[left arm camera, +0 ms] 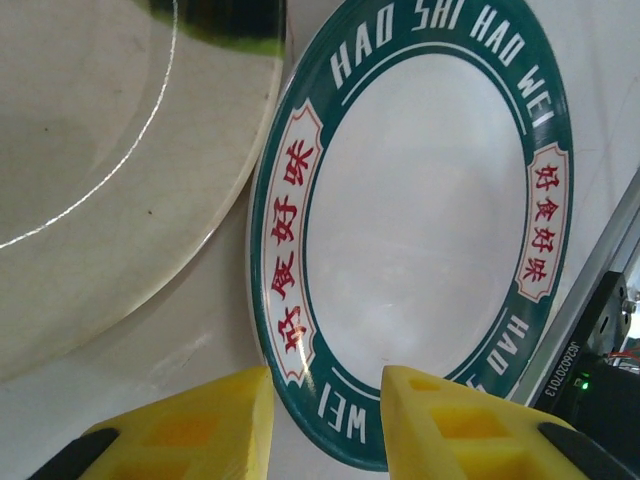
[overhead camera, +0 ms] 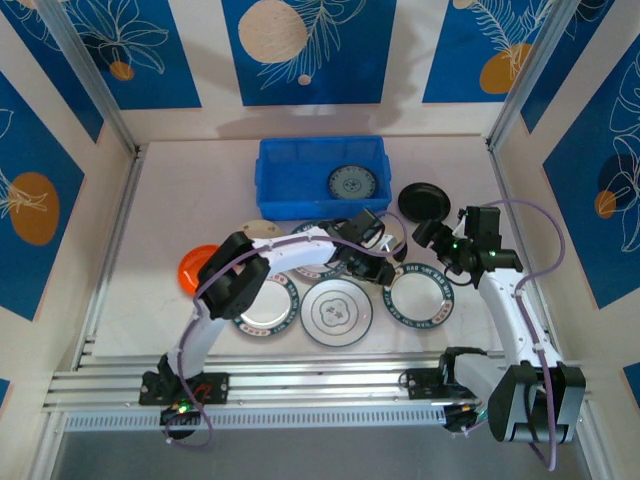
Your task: Place the plates into the plastic bin on the countertop
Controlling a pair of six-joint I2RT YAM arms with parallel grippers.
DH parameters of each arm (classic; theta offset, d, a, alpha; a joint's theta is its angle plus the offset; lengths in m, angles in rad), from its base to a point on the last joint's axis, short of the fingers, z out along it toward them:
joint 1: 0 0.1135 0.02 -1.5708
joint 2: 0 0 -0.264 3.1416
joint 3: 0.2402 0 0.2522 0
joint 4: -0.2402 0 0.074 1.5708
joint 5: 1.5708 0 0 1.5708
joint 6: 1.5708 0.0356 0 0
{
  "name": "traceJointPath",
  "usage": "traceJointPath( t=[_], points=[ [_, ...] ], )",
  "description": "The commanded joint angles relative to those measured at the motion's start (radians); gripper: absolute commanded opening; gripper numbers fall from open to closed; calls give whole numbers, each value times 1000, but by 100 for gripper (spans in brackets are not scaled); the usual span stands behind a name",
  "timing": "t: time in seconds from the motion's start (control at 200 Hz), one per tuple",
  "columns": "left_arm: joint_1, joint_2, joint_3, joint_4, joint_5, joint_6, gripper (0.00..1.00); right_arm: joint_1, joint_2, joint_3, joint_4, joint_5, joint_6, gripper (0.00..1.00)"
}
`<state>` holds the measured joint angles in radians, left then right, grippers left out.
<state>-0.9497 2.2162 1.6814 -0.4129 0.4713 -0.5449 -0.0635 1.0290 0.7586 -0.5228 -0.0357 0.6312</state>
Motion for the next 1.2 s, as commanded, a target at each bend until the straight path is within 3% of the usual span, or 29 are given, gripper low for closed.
traceJointPath(
  t=[0.0, 0.645, 1.196],
  points=[
    [-13, 24, 43, -59, 8, -4, 34, -7, -15, -15, 12, -33, 4, 85],
    [-23, 98, 124, -144, 25, -1, 31, -27, -9, -47, 44, -54, 5, 85],
    [-26, 76, 62, -120, 27, -20, 29, -35, -20, -74, 61, -72, 7, 85]
  ],
)
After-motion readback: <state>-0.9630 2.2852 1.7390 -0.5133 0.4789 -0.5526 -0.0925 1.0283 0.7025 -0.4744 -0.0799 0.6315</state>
